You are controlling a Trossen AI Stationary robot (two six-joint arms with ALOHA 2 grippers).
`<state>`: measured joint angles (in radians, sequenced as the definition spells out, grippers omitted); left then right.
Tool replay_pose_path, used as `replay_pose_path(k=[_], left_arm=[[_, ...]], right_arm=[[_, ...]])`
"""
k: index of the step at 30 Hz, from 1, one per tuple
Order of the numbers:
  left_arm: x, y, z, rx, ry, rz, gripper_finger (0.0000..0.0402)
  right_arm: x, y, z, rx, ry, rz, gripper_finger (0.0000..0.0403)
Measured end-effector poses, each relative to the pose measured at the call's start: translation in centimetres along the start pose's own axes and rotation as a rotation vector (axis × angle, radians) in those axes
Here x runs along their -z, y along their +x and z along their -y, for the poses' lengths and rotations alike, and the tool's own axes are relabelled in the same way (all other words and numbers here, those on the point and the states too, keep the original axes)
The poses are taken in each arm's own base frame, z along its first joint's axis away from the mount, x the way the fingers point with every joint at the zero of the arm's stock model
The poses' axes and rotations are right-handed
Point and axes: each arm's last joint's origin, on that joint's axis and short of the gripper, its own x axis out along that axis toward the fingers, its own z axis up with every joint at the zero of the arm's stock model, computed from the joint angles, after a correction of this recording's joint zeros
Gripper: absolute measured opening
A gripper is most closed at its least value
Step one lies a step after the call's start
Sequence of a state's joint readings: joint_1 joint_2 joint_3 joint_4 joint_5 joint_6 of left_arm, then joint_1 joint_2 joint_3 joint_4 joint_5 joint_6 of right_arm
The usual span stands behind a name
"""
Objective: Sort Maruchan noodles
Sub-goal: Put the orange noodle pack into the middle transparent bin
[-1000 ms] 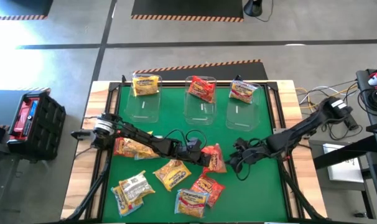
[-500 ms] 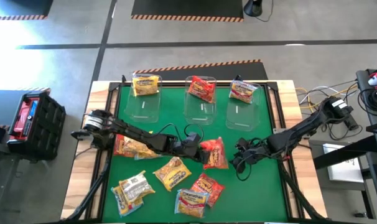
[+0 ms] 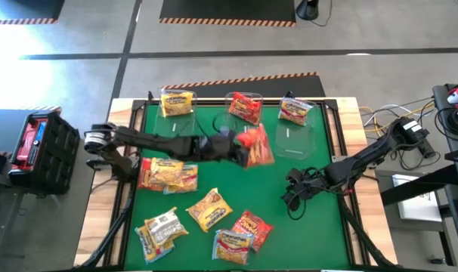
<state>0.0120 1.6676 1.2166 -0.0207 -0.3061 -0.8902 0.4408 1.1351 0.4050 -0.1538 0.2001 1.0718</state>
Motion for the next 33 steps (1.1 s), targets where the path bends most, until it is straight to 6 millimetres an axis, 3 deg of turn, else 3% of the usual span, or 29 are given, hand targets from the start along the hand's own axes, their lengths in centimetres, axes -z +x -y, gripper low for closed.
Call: replay_pose_path(k=[9,15,22,33], left_arm=[[-7.6,0.2,-6.3,-0.039,0.242,-0.014,0.0],[-11.2,0.0,-10.6,0.01,0.343,-0.068,0.0],[-12.5,-0.6,-14.2,-0.084,0.466,-0.157,0.0],[-12.4,-0.6,-14.4,-0.062,0.819,-0.189,0.0]], right_arm=[[0.2,0.0,0.4,0.032,0.017,-0.005,0.0249],[0.0,0.0,0.5,0.064,0.046,0.054,0.0249],[-0.8,0.1,0.9,0.11,0.109,0.131,0.0249],[-2.6,0.4,2.2,0.167,0.144,0.173,0.0249]])
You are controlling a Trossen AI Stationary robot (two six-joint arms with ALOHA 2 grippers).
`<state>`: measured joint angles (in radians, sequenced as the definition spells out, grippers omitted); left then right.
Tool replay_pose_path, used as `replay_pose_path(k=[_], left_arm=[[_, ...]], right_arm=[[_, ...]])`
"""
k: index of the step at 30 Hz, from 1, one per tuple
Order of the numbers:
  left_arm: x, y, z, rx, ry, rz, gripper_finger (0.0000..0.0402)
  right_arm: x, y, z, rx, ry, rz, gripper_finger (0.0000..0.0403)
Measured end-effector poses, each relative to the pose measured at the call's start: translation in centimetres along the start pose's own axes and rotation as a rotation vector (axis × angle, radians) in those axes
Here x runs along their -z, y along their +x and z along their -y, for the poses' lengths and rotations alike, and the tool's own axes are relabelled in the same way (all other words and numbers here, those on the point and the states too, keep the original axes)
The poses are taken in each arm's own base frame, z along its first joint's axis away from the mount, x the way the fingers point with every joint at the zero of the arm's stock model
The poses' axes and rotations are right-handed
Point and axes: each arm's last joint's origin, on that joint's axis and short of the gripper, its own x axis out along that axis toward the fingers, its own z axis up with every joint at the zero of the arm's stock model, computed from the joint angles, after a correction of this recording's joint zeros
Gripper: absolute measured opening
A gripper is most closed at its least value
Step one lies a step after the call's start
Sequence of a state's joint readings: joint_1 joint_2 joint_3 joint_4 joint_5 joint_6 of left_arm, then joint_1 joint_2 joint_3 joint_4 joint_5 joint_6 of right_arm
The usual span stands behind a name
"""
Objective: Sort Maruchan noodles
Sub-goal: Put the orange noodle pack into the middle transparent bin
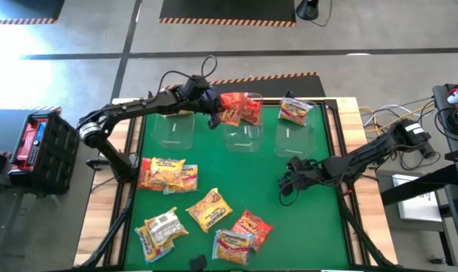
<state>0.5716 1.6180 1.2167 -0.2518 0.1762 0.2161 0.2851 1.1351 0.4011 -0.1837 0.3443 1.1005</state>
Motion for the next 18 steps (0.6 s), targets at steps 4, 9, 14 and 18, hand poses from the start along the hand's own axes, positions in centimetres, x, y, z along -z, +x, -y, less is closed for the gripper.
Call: replay_pose_path(k=[4,9,14,18], left_arm=[[-0.2,0.0,0.0,-0.008,0.143,0.01,0.0],[-1.7,-0.6,-0.3,-0.032,0.323,0.057,0.0],[-2.6,-1.1,-0.7,-0.049,0.364,0.077,0.0],[-2.3,-1.1,-0.9,-0.047,0.36,0.049,0.0]], right_arm=[[-0.5,0.2,0.3,0.016,0.024,0.011,0.0249],[-0.9,0.3,0.5,0.028,0.044,0.02,0.0249],[-1.0,0.4,0.6,0.03,-0.005,0.02,0.0249],[-1.0,0.3,0.5,0.027,-0.051,0.016,0.0249]])
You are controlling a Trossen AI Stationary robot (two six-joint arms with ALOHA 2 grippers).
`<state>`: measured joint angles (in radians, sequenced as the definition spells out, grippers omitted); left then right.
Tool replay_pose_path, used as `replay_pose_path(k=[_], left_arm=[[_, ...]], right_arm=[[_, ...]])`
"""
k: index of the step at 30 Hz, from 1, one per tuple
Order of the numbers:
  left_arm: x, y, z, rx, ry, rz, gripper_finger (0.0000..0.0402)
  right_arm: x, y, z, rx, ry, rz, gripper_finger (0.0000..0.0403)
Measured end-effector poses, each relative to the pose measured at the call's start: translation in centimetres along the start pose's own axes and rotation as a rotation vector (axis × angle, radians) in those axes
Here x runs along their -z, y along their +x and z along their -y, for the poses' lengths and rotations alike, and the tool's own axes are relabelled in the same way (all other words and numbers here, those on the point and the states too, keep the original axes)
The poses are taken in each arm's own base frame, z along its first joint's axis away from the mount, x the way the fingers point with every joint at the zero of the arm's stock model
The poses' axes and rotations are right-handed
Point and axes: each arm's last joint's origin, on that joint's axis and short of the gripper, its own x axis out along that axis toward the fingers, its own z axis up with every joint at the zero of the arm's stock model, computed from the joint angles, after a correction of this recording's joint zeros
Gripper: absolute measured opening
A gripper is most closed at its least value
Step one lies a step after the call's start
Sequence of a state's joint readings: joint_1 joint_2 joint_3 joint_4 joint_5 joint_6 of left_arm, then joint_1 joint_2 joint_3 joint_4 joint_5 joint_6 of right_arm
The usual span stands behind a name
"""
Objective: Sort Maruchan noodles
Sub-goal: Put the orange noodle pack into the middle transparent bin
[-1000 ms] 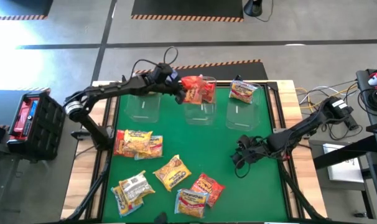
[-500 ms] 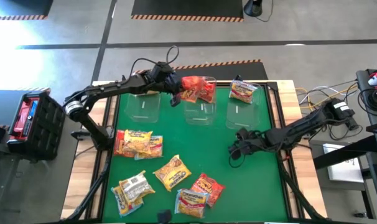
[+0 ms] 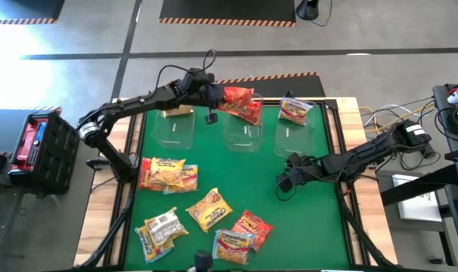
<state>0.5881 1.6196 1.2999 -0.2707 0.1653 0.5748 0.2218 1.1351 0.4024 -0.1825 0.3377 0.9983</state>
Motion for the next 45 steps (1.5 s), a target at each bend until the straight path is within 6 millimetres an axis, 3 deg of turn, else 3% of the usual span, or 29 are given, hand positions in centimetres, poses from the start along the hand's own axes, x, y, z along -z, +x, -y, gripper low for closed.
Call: replay_pose_path(k=[5,13,20,25,39,45], left_arm=[[0.8,0.9,0.3,0.037,0.04,-0.059,0.0],[0.4,3.3,-0.3,0.123,0.042,-0.173,0.0],[-1.8,3.7,-1.4,0.257,0.098,-0.204,0.0],[-2.7,4.1,-1.8,0.254,0.143,-0.171,0.0],[-1.4,6.0,-1.6,0.259,0.279,-0.249,0.0],[-0.4,8.0,-1.5,0.225,0.31,-0.297,0.0]], right_arm=[[0.0,0.0,0.0,-0.003,-0.002,0.002,0.0249],[-0.1,0.0,-0.1,-0.01,0.0,0.01,0.0249],[-0.1,0.0,-0.2,-0.012,0.001,0.011,0.0249],[-0.1,0.0,-0.2,-0.012,0.001,0.011,0.0249],[-0.1,0.0,-0.2,-0.013,0.002,0.011,0.0249],[-0.1,0.0,-0.2,-0.013,0.002,0.011,0.0249]])
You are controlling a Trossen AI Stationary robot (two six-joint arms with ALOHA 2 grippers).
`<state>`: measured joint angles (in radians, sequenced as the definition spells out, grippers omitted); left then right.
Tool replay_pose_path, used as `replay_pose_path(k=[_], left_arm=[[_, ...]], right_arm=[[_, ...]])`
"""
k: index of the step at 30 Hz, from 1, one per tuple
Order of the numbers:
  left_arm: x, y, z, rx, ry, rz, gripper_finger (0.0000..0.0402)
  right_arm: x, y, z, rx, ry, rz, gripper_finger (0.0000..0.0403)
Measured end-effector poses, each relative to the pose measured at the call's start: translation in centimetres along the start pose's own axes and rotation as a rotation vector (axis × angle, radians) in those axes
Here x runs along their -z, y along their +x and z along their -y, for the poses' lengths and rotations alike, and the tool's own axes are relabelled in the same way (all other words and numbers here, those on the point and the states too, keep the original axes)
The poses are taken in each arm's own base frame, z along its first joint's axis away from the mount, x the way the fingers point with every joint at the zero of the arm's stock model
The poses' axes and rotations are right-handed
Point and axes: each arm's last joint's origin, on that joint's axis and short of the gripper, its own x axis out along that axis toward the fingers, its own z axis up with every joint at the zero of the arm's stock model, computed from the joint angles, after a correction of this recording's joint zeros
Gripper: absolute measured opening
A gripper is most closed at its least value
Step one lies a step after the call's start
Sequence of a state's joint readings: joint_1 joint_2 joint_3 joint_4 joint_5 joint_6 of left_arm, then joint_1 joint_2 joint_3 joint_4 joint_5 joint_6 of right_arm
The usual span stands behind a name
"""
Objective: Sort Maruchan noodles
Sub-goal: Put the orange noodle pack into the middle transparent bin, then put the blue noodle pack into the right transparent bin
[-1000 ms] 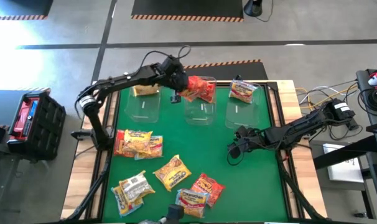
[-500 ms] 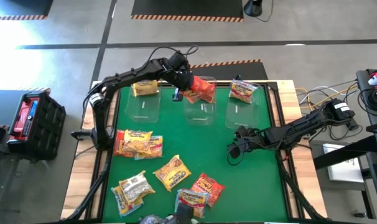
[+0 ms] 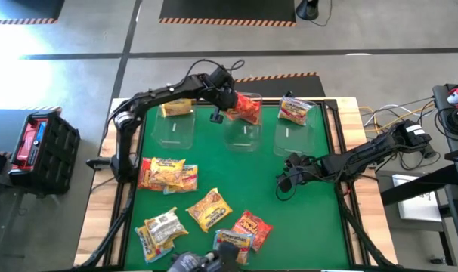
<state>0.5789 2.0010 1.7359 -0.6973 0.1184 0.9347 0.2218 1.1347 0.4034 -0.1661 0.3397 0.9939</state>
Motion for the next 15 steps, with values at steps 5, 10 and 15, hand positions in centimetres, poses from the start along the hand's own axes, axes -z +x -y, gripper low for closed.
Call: replay_pose_path(k=[5,10,15], left_arm=[[-0.02,0.51,0.17,0.009,-0.003,-0.005,0.0007],[-0.4,-0.08,-0.23,-0.011,-0.024,0.008,0.0045],[-0.62,-0.42,-0.67,-0.056,-0.028,-0.005,0.0097]], right_arm=[[0.0,0.0,0.0,0.0,0.0,0.0,0.0249],[0.0,0.0,0.0,0.0,0.0,0.0,0.0249],[0.0,0.0,0.0,0.0,0.0,0.0,0.0249]])
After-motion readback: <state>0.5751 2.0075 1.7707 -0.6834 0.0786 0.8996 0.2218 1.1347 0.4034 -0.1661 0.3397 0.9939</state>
